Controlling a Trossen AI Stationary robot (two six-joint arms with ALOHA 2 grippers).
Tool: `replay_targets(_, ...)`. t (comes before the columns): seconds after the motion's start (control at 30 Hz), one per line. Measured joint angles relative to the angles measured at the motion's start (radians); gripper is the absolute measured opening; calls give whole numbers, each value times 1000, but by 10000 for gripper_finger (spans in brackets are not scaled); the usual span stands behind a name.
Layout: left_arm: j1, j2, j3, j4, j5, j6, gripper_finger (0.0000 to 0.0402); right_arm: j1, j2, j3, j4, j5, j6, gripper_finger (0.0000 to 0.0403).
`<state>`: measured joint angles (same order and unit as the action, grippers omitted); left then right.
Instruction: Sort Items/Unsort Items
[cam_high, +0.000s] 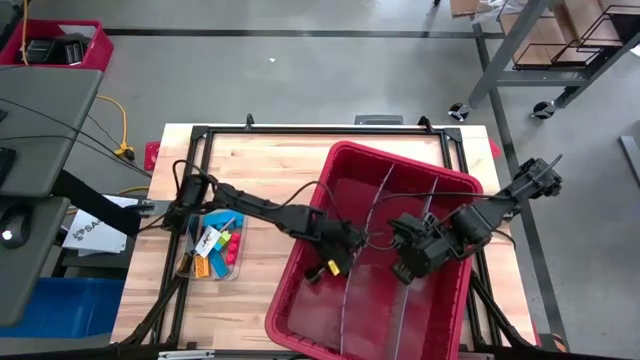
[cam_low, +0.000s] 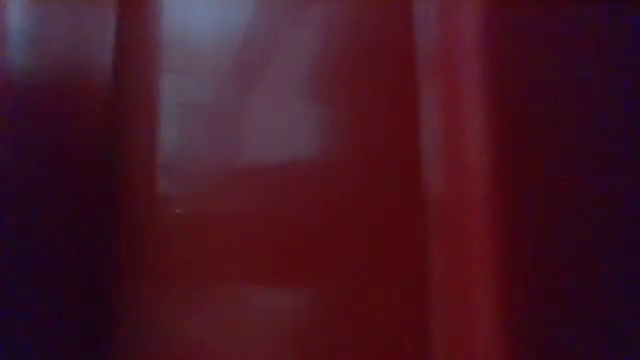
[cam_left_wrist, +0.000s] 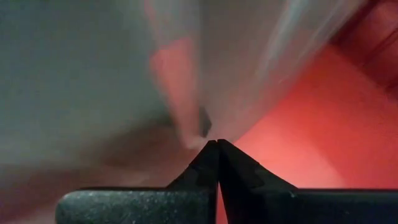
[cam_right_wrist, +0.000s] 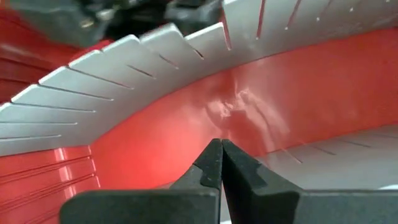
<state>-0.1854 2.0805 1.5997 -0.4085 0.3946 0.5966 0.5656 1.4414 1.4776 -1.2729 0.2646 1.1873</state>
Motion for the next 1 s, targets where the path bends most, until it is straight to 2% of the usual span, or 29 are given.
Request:
replay_targets(0.13,-37,-3,0,10,38,-57,0,0,0,0,-1,1,-39,0)
replay_targets(0.3,-67,-3,0,31,-18,-112,0,0,0,0,-2,15,-51,0)
replay_targets(0.7,-187,-3,0,94,-10,-229,0,-3,0,0,-50,20,-41,0)
replay_targets(0.87,-218,-3,0,106,-75,-282,0,-3,0,0,-89,19,1,0)
replay_targets(0.93,-213,-3,1,76,-102,-309,0,-3,-1,0,-66,-28,33,0)
replay_targets(1.0,-209,-3,1,26,-122,-349,0,-2,-1,0,-15,-126,35,0)
